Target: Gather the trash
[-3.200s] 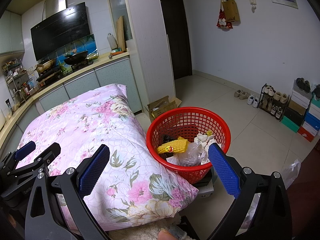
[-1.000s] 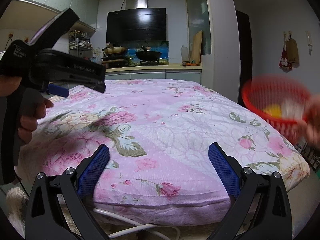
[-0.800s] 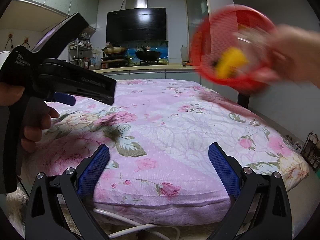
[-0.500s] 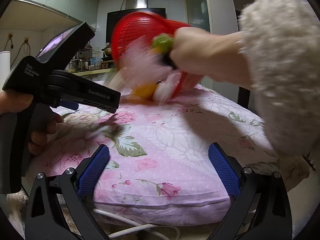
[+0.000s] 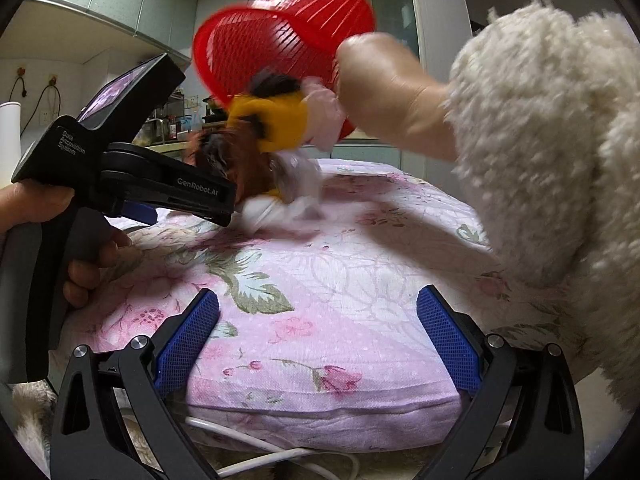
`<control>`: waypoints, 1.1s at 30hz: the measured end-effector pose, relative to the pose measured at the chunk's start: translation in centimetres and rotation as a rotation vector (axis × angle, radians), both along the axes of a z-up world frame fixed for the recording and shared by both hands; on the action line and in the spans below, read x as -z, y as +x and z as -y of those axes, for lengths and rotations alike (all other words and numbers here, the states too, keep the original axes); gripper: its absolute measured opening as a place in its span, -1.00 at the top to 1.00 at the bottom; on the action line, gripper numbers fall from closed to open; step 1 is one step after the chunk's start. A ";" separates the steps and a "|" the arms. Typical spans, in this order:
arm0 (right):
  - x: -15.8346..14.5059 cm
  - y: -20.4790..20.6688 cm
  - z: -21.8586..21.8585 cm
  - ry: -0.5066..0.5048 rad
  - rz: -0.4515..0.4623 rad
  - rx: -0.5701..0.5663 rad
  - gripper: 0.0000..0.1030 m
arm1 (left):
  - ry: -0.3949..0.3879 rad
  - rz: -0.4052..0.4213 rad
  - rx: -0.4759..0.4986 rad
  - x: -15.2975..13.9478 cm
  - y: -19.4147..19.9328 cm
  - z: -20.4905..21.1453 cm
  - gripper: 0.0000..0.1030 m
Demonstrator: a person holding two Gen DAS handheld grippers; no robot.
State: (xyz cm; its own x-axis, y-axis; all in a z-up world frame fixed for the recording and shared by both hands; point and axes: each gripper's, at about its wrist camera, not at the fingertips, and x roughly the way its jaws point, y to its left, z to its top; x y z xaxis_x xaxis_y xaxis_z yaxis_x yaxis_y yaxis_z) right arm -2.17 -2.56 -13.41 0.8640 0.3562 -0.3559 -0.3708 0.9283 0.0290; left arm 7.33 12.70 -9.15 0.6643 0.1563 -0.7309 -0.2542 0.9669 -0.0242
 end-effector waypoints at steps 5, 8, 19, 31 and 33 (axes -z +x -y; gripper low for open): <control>0.0 0.0 0.0 0.000 -0.001 -0.001 -0.87 | -0.023 0.038 -0.036 -0.5 -1.0 -0.3 -0.73; 0.0 0.0 0.0 0.000 0.000 -0.001 -0.87 | -0.019 0.081 -0.056 -1.3 -2.0 -0.3 -0.73; 0.0 0.0 -0.1 0.000 0.000 -0.001 -0.87 | -0.020 0.175 -0.042 -3.6 -2.7 0.4 -0.73; 0.0 0.0 0.1 -0.001 0.003 -0.006 -0.87 | 0.010 0.165 -0.006 -3.7 -2.2 1.9 -0.73; -0.1 0.0 0.0 -0.002 0.003 -0.007 -0.87 | 0.015 0.165 0.004 -3.9 -2.4 2.1 -0.73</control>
State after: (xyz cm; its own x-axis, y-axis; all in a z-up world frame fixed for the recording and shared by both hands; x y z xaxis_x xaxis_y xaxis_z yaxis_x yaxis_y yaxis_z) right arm -2.14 -2.56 -13.36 0.8627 0.3613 -0.3538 -0.3770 0.9259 0.0264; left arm 4.91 10.56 -5.28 0.7760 0.1633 -0.6092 -0.2440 0.9684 -0.0513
